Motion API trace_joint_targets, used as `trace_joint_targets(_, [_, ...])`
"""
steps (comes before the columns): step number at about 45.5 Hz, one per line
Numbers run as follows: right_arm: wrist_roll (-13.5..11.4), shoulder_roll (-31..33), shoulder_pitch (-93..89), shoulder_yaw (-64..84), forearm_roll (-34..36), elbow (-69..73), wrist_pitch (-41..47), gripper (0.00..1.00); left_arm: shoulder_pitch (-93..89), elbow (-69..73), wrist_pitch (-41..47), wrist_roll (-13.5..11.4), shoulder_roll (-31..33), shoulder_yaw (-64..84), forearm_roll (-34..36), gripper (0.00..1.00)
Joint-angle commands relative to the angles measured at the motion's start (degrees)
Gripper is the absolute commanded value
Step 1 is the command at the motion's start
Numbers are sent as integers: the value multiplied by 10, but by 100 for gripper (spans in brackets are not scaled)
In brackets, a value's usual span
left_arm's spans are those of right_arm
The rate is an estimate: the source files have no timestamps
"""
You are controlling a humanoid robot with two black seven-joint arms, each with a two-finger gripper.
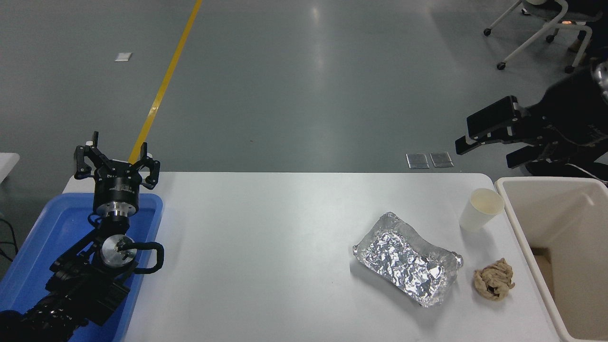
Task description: Pick up paper cup place in dustbin
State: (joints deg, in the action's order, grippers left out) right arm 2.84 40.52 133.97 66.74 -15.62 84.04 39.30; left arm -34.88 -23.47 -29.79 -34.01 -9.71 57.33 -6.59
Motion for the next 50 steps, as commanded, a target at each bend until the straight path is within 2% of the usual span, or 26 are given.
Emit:
trace_joint_targets(1, [0, -6, -173, -7, -6, -115, -108, 100, 0, 0, 0, 0, 0, 0, 0, 99])
trace_joint_targets(9, [1, -15, -325, -51, -4, -235, -158, 100, -1, 0, 0, 0, 0, 0, 0, 99])
trace_joint_targets(22, [1, -61, -562, -165, 3, -446, -173, 100, -1, 0, 0, 0, 0, 0, 0, 99])
trace_joint_targets(50, [1, -182, -737, -204, 4, -653, -181, 100, -1, 0, 1, 0, 0, 0, 0, 99])
